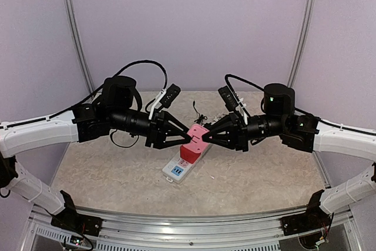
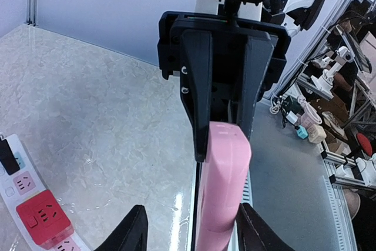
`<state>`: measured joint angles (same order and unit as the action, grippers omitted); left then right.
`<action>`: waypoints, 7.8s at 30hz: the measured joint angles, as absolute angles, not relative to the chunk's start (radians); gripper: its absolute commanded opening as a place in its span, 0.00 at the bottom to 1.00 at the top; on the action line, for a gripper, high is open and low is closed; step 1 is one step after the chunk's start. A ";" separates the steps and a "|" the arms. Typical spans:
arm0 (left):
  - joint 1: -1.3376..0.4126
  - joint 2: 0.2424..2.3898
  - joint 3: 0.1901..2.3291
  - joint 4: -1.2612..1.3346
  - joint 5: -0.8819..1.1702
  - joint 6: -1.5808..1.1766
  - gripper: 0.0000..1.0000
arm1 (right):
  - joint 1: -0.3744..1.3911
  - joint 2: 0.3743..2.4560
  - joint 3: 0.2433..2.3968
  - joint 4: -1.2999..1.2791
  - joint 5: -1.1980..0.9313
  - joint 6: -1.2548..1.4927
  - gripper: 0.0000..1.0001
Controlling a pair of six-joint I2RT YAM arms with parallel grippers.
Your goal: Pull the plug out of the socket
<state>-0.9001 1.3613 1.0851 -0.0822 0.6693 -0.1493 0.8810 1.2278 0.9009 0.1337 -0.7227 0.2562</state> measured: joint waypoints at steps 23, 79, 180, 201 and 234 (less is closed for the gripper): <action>-0.878 1.377 1.079 -0.037 0.754 -0.181 0.01 | 0.881 1.227 0.900 0.139 -0.694 0.270 0.83; 0.069 2.141 1.453 -0.392 0.599 -0.304 0.49 | 0.824 1.127 0.834 0.079 -0.546 0.222 1.00; -0.999 2.098 1.565 -0.389 0.030 -0.115 0.03 | 0.564 1.513 0.591 0.337 -0.447 0.516 0.58; -1.002 2.090 1.551 -0.374 0.045 -0.114 0.00 | 0.610 1.774 0.630 0.515 -0.455 0.613 0.39; -1.024 2.101 1.617 -0.505 -0.060 -0.091 0.00 | 0.633 1.859 0.667 0.625 -0.437 0.627 0.27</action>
